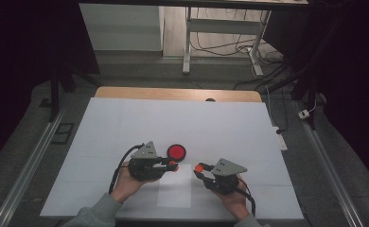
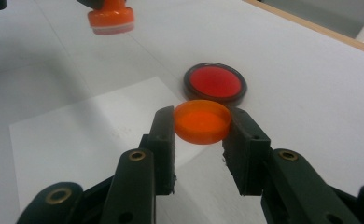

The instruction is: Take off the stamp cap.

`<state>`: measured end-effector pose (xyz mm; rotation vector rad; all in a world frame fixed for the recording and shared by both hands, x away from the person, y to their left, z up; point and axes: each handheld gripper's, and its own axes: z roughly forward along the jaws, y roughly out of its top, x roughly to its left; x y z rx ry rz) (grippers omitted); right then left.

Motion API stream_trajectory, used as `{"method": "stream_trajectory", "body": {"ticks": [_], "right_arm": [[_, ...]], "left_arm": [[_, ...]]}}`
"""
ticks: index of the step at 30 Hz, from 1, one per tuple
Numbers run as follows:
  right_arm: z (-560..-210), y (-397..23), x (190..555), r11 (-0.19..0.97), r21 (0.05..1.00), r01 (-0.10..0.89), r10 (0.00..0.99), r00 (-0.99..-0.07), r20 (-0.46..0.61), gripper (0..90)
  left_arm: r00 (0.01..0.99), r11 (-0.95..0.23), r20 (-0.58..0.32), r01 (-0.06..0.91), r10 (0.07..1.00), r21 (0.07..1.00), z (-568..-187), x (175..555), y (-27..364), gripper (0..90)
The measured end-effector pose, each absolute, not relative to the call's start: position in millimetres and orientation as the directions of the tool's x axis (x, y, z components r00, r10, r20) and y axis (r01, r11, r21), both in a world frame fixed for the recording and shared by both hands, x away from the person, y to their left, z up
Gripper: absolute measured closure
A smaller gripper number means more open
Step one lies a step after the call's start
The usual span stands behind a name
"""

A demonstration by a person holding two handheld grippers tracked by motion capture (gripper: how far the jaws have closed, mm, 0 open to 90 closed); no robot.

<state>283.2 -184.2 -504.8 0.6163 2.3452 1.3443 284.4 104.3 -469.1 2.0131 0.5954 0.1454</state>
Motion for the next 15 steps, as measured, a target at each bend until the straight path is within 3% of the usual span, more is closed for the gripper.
{"method": "stream_trajectory", "body": {"ticks": [15], "right_arm": [[-500, -236, 280, 0.418, 0.881, 0.222, 0.624, -0.775, -0.101, 64.5]], "left_arm": [[0.86, -0.366, -0.147, 0.355, 0.488, 0.86, -467, 286, 111, 72.8]]}}
